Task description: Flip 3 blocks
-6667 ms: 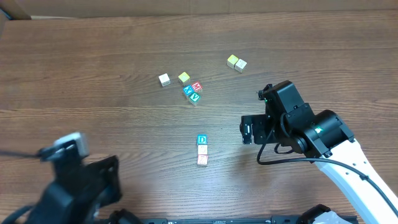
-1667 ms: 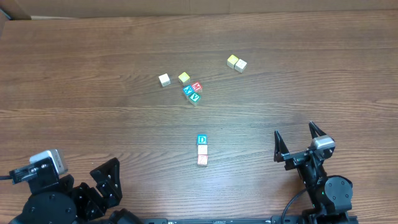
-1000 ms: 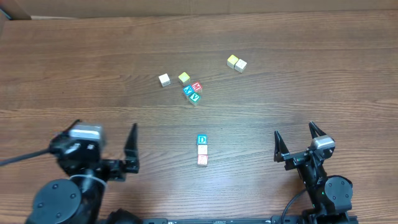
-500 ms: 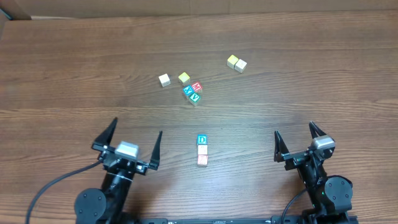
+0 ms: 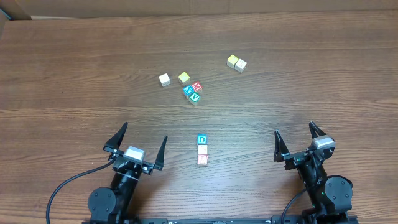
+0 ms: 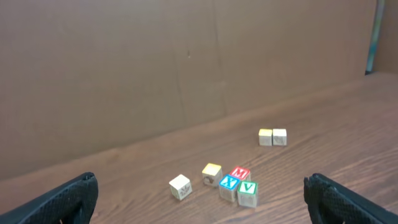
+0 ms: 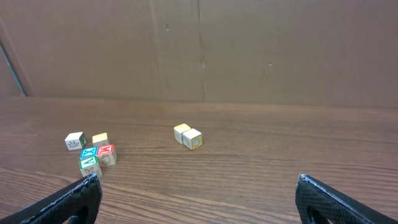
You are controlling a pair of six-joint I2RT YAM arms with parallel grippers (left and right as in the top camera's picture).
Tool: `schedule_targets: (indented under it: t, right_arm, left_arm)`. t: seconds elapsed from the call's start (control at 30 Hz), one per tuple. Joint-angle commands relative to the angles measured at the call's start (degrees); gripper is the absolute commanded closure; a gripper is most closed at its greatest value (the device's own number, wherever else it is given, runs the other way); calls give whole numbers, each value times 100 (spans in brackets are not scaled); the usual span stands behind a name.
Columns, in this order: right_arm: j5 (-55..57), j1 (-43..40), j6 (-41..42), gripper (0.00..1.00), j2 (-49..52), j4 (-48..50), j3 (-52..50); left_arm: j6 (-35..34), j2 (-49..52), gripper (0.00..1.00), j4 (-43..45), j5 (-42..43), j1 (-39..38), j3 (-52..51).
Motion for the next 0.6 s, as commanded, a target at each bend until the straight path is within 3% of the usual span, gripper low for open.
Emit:
schedule_targets:
  t: [0.0, 0.57]
  right_arm:
    - [52, -37, -22, 0, -68, 31, -61]
    - [52, -37, -22, 0, -68, 31, -61]
  left_arm:
    - [-286, -85, 0, 210, 85, 79, -271]
    - [-348, -85, 0, -439, -302, 76, -385]
